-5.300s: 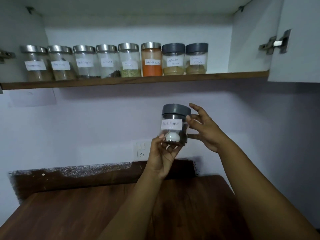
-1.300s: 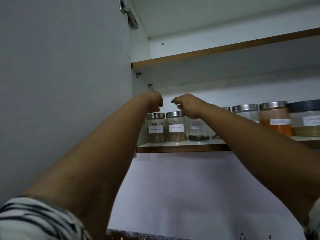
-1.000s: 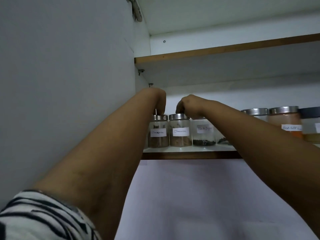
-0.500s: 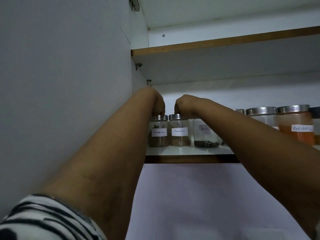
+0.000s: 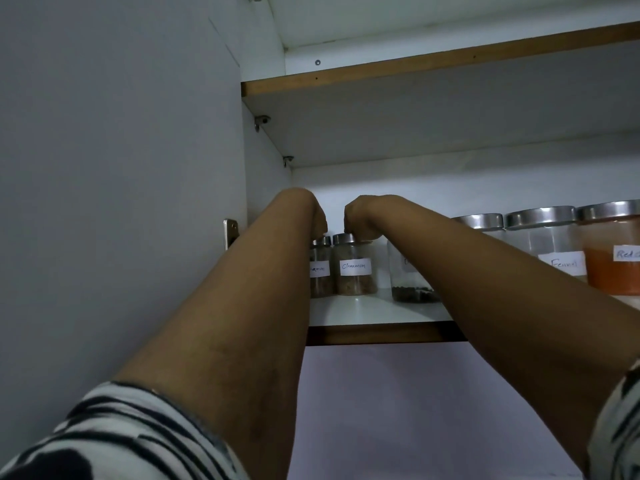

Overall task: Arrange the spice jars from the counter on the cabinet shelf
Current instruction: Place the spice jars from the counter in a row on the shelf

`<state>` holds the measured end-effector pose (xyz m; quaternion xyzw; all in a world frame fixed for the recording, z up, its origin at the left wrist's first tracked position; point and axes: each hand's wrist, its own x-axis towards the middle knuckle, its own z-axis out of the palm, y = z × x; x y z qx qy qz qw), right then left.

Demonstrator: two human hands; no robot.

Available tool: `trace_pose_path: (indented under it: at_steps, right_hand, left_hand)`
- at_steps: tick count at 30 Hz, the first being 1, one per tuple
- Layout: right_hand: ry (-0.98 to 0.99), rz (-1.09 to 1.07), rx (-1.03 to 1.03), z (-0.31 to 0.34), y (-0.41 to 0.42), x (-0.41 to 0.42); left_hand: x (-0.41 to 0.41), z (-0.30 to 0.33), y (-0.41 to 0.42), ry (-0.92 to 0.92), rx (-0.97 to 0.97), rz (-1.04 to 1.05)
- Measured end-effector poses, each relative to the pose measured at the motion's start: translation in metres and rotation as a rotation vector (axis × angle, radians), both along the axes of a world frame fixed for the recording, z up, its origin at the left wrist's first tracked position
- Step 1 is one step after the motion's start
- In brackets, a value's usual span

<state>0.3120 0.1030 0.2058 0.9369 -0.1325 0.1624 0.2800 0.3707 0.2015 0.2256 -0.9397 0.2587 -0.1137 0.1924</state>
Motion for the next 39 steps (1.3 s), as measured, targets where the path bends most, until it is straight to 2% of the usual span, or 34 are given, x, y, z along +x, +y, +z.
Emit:
trace_pose_path:
  at_steps: [3, 10, 16, 19, 23, 27, 35, 39]
  right_hand:
    - [0.016, -0.013, -0.009, 0.003, 0.000, 0.005]
    - [0.012, -0.008, 0.012, 0.005, -0.005, 0.007]
    - [-0.003, -0.029, -0.005, -0.003, 0.003, 0.005]
    - [-0.004, -0.036, 0.031, -0.004, 0.010, 0.002]
    - [-0.163, 0.131, 0.216, 0.000, 0.005, -0.012]
    - [-0.304, 0.209, 0.259, 0.013, -0.013, -0.052]
    - [-0.459, 0.323, 0.535, 0.027, -0.077, -0.155]
    - [-0.501, 0.379, 0.582, 0.006, -0.095, -0.179]
  left_hand:
    - [0.006, -0.001, -0.003, -0.035, 0.020, -0.006]
    - [0.012, 0.008, -0.001, 0.047, 0.030, -0.023]
    - [0.003, 0.002, 0.000, 0.051, -0.008, -0.032]
    - [0.001, 0.000, 0.003, 0.065, -0.094, -0.074]
    - [-0.006, 0.005, 0.008, 0.036, -0.362, -0.232]
    - [-0.015, 0.006, 0.002, 0.012, -0.575, -0.376]
    - [-0.080, 0.003, -0.018, 0.158, -0.710, -0.757]
    - [-0.119, -0.001, -0.030, 0.062, -0.636, -0.856]
